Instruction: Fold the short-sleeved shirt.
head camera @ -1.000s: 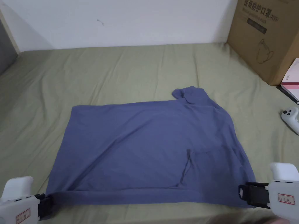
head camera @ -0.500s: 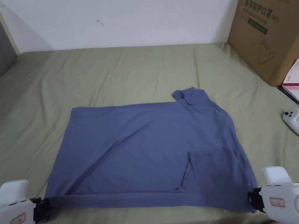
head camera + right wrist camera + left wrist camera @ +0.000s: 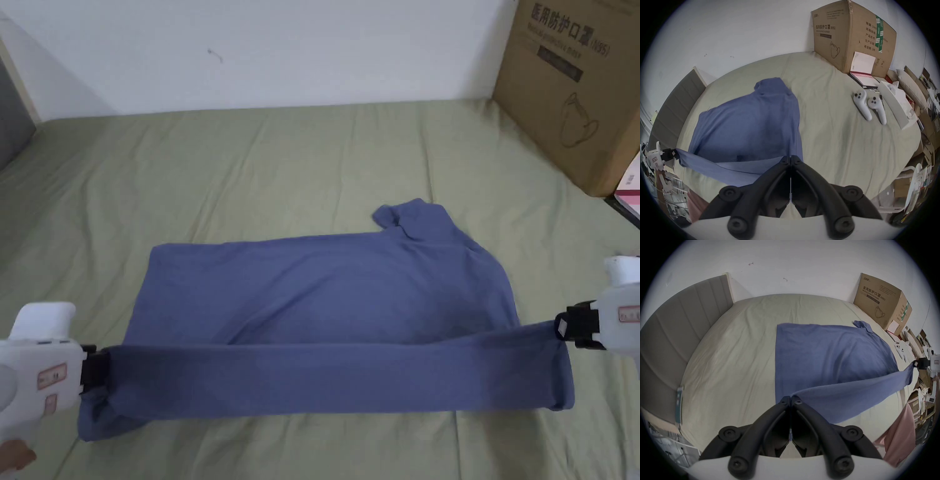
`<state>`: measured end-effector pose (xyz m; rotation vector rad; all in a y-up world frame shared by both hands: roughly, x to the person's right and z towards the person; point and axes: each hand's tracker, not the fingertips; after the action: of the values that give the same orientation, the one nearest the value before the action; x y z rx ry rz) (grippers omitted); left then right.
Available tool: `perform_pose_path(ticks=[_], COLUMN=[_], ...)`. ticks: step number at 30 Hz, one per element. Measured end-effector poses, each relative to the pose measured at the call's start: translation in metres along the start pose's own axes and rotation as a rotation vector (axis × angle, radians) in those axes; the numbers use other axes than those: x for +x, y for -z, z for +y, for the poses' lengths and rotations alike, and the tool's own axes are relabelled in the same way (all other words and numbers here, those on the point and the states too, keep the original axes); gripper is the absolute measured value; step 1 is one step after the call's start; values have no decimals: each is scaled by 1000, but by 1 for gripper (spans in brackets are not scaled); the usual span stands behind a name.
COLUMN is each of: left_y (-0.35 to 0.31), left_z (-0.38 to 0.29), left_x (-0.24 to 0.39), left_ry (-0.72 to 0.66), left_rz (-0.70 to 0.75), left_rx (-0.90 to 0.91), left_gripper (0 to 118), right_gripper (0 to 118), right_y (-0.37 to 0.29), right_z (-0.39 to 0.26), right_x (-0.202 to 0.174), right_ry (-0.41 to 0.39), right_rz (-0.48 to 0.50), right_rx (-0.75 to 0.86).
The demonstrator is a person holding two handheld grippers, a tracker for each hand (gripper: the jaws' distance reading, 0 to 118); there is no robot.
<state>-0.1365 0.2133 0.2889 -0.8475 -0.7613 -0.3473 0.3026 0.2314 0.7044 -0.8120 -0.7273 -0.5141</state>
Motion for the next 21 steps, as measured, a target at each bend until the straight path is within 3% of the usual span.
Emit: perform_pose_path(ticks=[4,6,7,8,9,10,13,14,16,21], left_y=[32,48,53,54,57,53,38,31,17,-3], left_z=[32,38,38,37,35,32,21,16,2,-35], left_x=[-1,1,2,2,-3,-4,-10,-12,-13,-1], left_ry=[23,36,44,42,35,26,-6,-30,-66,-67], left_rz=[-18,2,25,24,21,19,1,-21,-54,-25], left_rx=[-32,-88,-105,-109,-116,-109,-86,-96,-59,-72], left_gripper=[3,40,61,87,99,102,96,70,0,0], right_gripper=[0,0,8,34,48,49,49,39,0,0], right_y=[47,67,74,75,74,70,54,46,32,19], right_z=[32,35,35,33,31,29,24,20,11,-27], right_x=[5,4,0,-3,-5,-5,-7,-8,-11,-21], right_ry=[29,26,18,15,16,15,5,-14,-37,-22], right_rz=[-21,-26,-34,-41,-48,-42,-22,-14,1,36], right_rx=[-46,-66,-93,-97,-92,-85,-61,-40,-9,-13])
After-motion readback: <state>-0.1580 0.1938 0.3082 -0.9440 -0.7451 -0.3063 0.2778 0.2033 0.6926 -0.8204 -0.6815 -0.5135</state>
